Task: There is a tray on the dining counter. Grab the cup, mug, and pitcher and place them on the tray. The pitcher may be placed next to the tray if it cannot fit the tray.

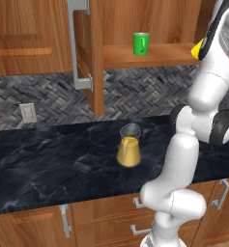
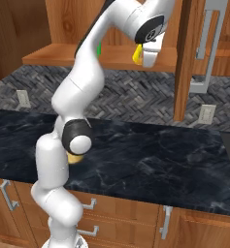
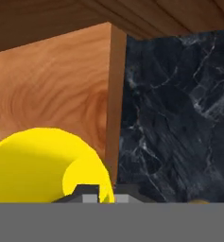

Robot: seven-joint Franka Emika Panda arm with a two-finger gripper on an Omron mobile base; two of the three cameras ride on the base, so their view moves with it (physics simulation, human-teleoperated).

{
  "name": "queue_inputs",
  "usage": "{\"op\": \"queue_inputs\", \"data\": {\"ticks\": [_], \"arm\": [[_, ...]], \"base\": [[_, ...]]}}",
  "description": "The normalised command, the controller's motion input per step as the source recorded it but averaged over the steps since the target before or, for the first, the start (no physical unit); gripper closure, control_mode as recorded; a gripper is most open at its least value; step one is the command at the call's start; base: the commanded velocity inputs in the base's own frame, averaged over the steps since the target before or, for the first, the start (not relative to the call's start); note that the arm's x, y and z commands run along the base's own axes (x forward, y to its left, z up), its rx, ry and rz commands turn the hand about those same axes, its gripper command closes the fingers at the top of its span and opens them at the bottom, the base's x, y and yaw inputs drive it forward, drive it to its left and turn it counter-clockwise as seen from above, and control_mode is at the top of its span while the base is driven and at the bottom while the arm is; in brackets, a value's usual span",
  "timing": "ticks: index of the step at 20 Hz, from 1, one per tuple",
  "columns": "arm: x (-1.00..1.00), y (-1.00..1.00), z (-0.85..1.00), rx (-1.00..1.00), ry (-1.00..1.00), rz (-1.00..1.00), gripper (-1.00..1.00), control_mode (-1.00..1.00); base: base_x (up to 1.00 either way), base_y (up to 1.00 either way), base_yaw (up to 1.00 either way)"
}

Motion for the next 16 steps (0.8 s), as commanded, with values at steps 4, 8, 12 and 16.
{"op": "queue_inputs", "data": {"ticks": [4,8,12,16], "arm": [[-0.62,0.81,0.00,-0.03,-0.04,0.00,1.00,-1.00],[-0.46,0.85,-0.01,-0.05,-0.04,0.00,1.00,-1.00],[-0.67,0.64,-0.02,-0.09,-0.07,0.00,1.00,-1.00],[-1.00,0.46,-0.14,-0.14,-0.11,0.00,1.00,-1.00]], "base": [[0.00,0.00,0.00],[0.00,0.00,0.00],[0.00,0.00,0.00],[0.00,0.00,0.00]]}}
